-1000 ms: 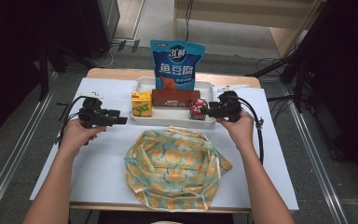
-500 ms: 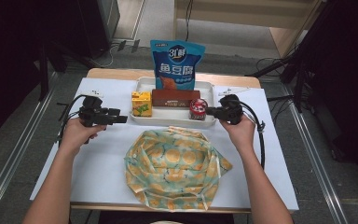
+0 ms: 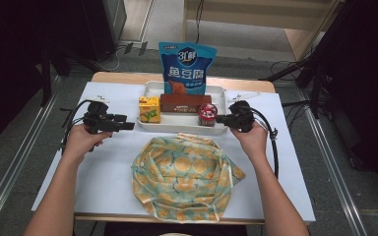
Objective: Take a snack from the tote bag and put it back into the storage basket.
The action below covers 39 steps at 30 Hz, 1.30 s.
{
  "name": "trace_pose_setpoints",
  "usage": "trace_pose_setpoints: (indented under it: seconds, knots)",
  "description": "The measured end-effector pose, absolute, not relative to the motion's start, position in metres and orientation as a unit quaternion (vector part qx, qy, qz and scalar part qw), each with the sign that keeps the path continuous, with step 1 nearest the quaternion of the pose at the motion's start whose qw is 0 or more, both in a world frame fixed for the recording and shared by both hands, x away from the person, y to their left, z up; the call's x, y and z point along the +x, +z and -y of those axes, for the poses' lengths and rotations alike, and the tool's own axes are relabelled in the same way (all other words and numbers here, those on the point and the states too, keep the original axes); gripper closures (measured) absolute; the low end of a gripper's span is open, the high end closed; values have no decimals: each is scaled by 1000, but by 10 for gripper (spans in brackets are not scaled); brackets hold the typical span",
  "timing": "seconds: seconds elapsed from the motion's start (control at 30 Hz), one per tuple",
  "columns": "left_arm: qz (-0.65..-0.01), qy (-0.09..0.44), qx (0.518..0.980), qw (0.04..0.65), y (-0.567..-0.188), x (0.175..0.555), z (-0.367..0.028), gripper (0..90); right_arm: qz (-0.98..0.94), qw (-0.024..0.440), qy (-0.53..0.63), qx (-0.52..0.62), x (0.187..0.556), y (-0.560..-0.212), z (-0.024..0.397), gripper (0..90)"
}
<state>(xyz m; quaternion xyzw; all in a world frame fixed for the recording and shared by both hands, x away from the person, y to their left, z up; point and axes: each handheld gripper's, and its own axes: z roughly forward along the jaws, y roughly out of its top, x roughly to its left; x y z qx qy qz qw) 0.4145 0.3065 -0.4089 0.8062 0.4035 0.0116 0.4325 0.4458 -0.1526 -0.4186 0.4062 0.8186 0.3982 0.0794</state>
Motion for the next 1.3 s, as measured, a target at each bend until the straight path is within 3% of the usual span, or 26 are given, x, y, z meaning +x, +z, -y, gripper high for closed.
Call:
trace_pose_setpoints:
  seconds: [0.4,0.73,0.83,1.3]
  knots:
    - [-403,11,806,433,-408,414,-307,360,-822,71,400,399,443,-416,148,830]
    - [-399,14,806,436,-403,412,-306,360,-820,60,416,389,431,-408,156,601]
    - [-399,15,806,437,-403,412,-307,359,-818,55,419,391,428,-406,160,477]
    - [-400,14,808,431,-404,413,-307,351,-814,66,433,382,405,-404,180,434]
